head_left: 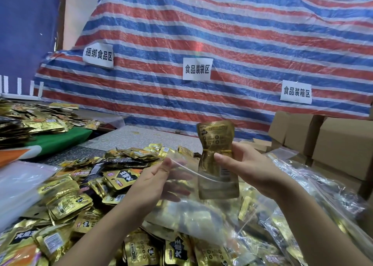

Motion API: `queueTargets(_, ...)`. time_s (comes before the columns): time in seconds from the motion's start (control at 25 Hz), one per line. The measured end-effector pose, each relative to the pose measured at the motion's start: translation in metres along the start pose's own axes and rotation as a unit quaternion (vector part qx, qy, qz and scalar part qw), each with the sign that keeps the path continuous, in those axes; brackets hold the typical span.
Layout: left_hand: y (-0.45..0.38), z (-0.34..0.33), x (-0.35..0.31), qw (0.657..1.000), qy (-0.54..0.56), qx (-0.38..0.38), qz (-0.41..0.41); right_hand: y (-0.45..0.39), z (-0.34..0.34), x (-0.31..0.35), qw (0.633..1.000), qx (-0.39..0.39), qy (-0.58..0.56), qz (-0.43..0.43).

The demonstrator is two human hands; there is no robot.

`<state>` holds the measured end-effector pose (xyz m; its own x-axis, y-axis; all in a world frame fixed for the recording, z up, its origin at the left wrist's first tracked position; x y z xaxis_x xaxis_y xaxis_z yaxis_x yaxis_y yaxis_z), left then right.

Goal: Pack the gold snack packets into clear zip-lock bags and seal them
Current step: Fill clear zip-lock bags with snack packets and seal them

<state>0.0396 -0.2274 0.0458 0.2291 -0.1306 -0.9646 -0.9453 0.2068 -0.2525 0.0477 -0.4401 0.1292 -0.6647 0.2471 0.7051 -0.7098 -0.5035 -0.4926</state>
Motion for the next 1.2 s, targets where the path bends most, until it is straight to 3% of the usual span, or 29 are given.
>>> queueTargets(0.36, 0.004, -0.007, -0.004, 1.000, -0.019, -0.001, -0.015, -0.004, -0.007, 0.019, 0.975, 0.177, 0.115, -0.066)
queueTargets(0.52, 0.005, -0.009, -0.004, 0.999, -0.037, -0.012, -0.019, -0.009, -0.016, 0.018, 0.954, 0.202, 0.204, -0.083)
queueTargets(0.68, 0.004, -0.009, -0.004, 0.998, -0.050, -0.022, -0.022, -0.011, -0.022, 0.024, 0.940, 0.239, 0.224, -0.094)
queueTargets(1.08, 0.004, -0.015, 0.001, 0.995, -0.092, 0.002, -0.044, -0.022, -0.041, 0.034, 0.801, 0.374, 0.441, -0.153)
queueTargets(1.2, 0.004, -0.014, 0.001, 0.994, -0.095, -0.001, -0.057, -0.025, -0.046, 0.032, 0.787, 0.379, 0.464, -0.150)
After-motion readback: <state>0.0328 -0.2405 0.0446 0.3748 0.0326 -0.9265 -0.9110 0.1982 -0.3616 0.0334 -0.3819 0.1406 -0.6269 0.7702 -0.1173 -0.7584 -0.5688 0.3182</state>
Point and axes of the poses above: each hand's wrist, its own y-axis away from the middle knuckle, its own z-axis out of the back of the hand, x = y × z, the point moved 3 cm from there along -y, towards the middle knuckle, and after that the axes turned 8 degrees about z, right-handed, at the moved point
